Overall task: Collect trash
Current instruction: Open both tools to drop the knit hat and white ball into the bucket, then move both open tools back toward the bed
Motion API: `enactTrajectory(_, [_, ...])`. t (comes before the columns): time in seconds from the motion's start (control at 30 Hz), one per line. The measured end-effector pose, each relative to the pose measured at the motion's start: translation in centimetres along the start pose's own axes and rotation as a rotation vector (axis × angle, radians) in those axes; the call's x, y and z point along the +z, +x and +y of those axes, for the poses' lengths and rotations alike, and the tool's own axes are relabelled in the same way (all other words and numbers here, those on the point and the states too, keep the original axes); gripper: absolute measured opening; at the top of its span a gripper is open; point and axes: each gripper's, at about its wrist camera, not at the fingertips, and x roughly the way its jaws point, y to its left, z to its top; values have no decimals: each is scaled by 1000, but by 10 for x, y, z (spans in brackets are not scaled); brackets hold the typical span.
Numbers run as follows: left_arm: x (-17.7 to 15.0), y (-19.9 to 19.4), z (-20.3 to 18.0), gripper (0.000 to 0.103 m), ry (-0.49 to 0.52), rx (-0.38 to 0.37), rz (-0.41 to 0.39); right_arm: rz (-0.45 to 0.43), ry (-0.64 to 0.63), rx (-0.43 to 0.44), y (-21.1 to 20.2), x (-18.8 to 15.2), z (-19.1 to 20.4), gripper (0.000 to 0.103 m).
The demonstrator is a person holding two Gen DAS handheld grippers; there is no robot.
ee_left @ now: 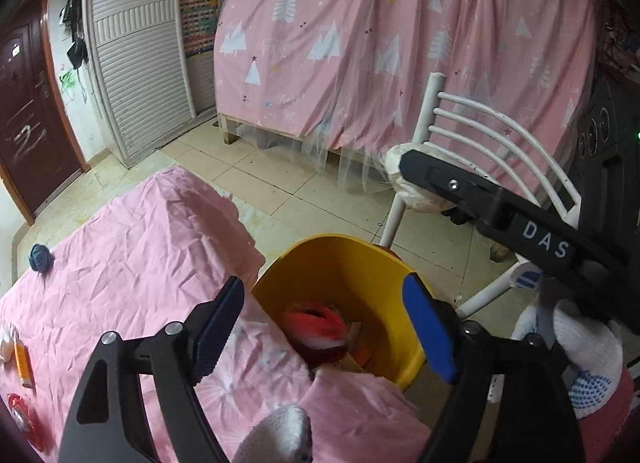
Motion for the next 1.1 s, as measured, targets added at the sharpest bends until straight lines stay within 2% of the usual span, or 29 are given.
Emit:
enactTrajectory(0.07, [-1, -3, 6, 72, -15, 2, -6, 12, 1, 0, 5, -1, 0, 53])
enactTrajectory(0.1, [-2, -5, 9, 72, -23, 4, -11, 16, 1, 0, 6, -2, 1, 63])
enactTrajectory(0.17, [-4, -10, 13, 72, -32, 11, -21, 21, -1, -2, 8, -4, 2, 74])
enactTrajectory(0.57, [-15, -44, 46, 73, -81, 82, -86, 52, -42, 16, 17, -11, 27, 75])
enactTrajectory(0.67, [-19, -52, 57, 73, -100, 95, -98, 57, -58, 25, 18, -13, 39, 79])
enactTrajectory(1.1, [-40, -87, 106, 75, -179, 146, -151, 98, -156, 76, 33, -19, 106, 80])
